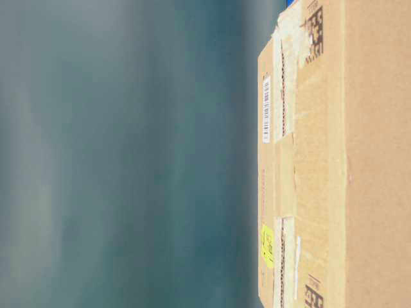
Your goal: Apply tape along the seams of the closed cardboard box to seal it securely.
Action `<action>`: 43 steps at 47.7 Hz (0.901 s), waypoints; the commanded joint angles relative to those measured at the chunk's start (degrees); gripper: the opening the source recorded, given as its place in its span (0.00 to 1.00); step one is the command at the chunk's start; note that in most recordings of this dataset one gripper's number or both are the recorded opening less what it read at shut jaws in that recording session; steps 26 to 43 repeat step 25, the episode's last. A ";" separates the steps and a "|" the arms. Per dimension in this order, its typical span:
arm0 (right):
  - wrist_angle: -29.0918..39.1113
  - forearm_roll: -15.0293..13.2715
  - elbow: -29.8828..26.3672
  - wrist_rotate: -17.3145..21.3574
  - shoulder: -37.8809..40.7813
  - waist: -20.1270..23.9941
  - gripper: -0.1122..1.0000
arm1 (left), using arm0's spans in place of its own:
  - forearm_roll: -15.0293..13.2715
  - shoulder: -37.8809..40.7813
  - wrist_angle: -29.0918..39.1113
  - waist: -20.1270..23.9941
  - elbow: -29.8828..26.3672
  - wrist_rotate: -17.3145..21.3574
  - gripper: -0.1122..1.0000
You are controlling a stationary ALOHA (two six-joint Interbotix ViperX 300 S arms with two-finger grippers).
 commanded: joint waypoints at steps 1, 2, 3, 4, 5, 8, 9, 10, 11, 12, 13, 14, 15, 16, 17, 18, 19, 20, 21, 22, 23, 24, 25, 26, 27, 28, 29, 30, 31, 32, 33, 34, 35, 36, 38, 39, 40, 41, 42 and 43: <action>1.58 -0.18 1.58 -0.09 -3.60 0.09 0.10 | 0.18 -2.64 1.93 0.26 0.18 0.00 0.10; 1.76 -0.18 2.29 -0.09 -4.48 0.09 0.10 | 0.18 -3.25 2.55 0.26 0.44 0.00 0.10; 1.93 -0.18 2.99 -0.09 -5.36 0.09 0.10 | 0.18 -3.78 3.08 0.18 0.70 0.00 0.10; 1.93 -0.18 3.60 0.00 -6.15 0.09 0.10 | 0.18 -4.48 3.60 0.26 0.97 0.00 0.10; 1.93 -0.18 4.39 0.00 -7.03 0.09 0.10 | 0.18 -5.19 4.31 0.18 1.32 0.00 0.10; 1.93 0.00 6.33 0.35 -9.40 0.09 0.10 | 0.18 -6.24 5.36 0.18 2.02 -0.09 0.10; 1.93 0.00 7.29 0.44 -10.46 0.09 0.10 | 0.18 -6.50 5.54 0.26 2.29 -0.09 0.10; 1.93 0.09 7.91 0.44 -11.16 0.09 0.10 | 0.18 -6.68 5.63 0.18 2.55 -0.09 0.10; 2.02 0.09 8.44 0.53 -11.78 0.09 0.10 | 0.18 -6.86 5.63 0.26 2.81 -0.09 0.10; 2.11 0.09 8.96 0.53 -12.22 0.09 0.10 | 0.18 -7.03 5.54 0.18 3.25 -0.09 0.10; 2.20 0.09 9.40 0.62 -12.66 0.09 0.10 | 0.26 -7.12 5.54 0.18 3.60 -0.09 0.10; 2.11 0.18 9.84 0.62 -13.10 0.09 0.10 | 0.26 -7.29 5.54 0.18 3.78 -0.09 0.10; 2.20 0.26 10.20 0.62 -13.45 0.09 0.10 | 0.26 -7.38 5.54 0.18 4.13 -0.09 0.10; 2.20 0.26 10.72 0.62 -13.80 0.09 0.10 | 0.26 -7.38 5.45 0.26 4.48 -0.09 0.10; 2.20 0.26 10.99 0.62 -13.89 0.09 0.10 | 0.26 -7.47 5.36 0.18 4.75 -0.09 0.10; 2.20 0.26 11.16 0.62 -13.89 0.09 0.10 | 0.26 -7.47 5.27 0.26 5.10 -0.09 0.10; 2.11 0.26 11.43 0.62 -13.80 0.09 0.10 | 0.26 -7.56 5.10 0.18 5.63 -0.09 0.10; 1.93 0.26 11.60 0.62 -13.80 0.09 0.10 | 0.26 -7.65 4.83 0.18 5.98 -0.09 0.10; 1.93 0.26 11.78 0.62 -13.71 0.09 0.10 | 0.26 -7.65 4.75 0.18 6.24 -0.09 0.10; 1.93 0.26 11.95 0.62 -13.45 0.09 0.10 | 0.26 -7.73 4.57 0.26 6.50 -0.09 0.10; 1.93 0.26 11.95 0.62 -13.27 0.09 0.10 | 0.26 -7.82 4.39 0.18 6.68 -0.09 0.10; 1.93 0.26 12.04 0.62 -13.18 0.09 0.10 | 0.26 -7.91 4.31 0.18 6.86 -0.09 0.10; 1.85 0.26 12.04 0.62 -13.01 0.09 0.10 | 0.26 -7.91 4.13 0.18 6.94 -0.09 0.10; 1.85 0.26 12.04 0.62 -13.01 0.09 0.10 | 0.26 -7.91 4.13 0.18 6.94 -0.09 0.10; 1.85 0.26 12.04 0.62 -13.01 0.09 0.10 | 0.26 -7.91 4.13 0.18 6.94 -0.09 0.10; 1.85 0.26 12.04 0.62 -13.01 0.09 0.10 | 0.26 -7.91 4.13 0.18 6.94 -0.09 0.10; 1.85 0.26 12.04 0.62 -13.01 0.09 0.10 | 0.26 -7.91 4.13 0.18 6.94 -0.09 0.10; 1.85 0.26 12.04 0.62 -13.01 0.09 0.10 | 0.26 -7.91 4.13 0.18 6.94 -0.09 0.10; 1.85 0.26 12.04 0.62 -13.01 0.09 0.10 | 0.26 -7.91 4.13 0.18 6.94 -0.09 0.10; 1.85 0.26 12.04 0.62 -13.01 0.09 0.10 | 0.26 -7.91 4.13 0.18 6.94 -0.09 0.10; 1.85 0.26 12.04 0.62 -13.01 0.09 0.10 | 0.26 -7.91 4.13 0.18 6.94 -0.09 0.10; 1.85 0.26 12.04 0.62 -13.01 0.09 0.10 | 0.26 -7.91 4.13 0.18 6.94 -0.09 0.10; 1.85 0.26 12.04 0.62 -13.01 0.09 0.10 | 0.26 -7.91 4.13 0.18 6.94 -0.09 0.10; 1.85 0.26 12.04 0.62 -13.01 0.09 0.10 | 0.26 -7.91 4.13 0.18 6.94 -0.09 0.10; 1.85 0.26 12.04 0.62 -13.01 0.09 0.10 | 0.26 -7.91 4.13 0.18 6.94 -0.09 0.10; 1.85 0.26 12.04 0.62 -13.01 0.09 0.10 | 0.26 -7.91 4.13 0.18 6.94 -0.09 0.10; 1.85 0.26 12.04 0.62 -13.01 0.09 0.10 | 0.26 -7.91 4.13 0.18 6.94 -0.09 0.10; 1.85 0.26 12.04 0.62 -13.01 0.09 0.10 | 0.26 -7.91 4.13 0.18 6.94 -0.09 0.10; 1.85 0.26 12.04 0.62 -13.01 0.09 0.10 | 0.26 -7.91 4.13 0.18 6.94 -0.09 0.10; 1.85 0.26 12.04 0.62 -13.01 0.09 0.10 | 0.26 -7.91 4.13 0.18 6.94 -0.09 0.10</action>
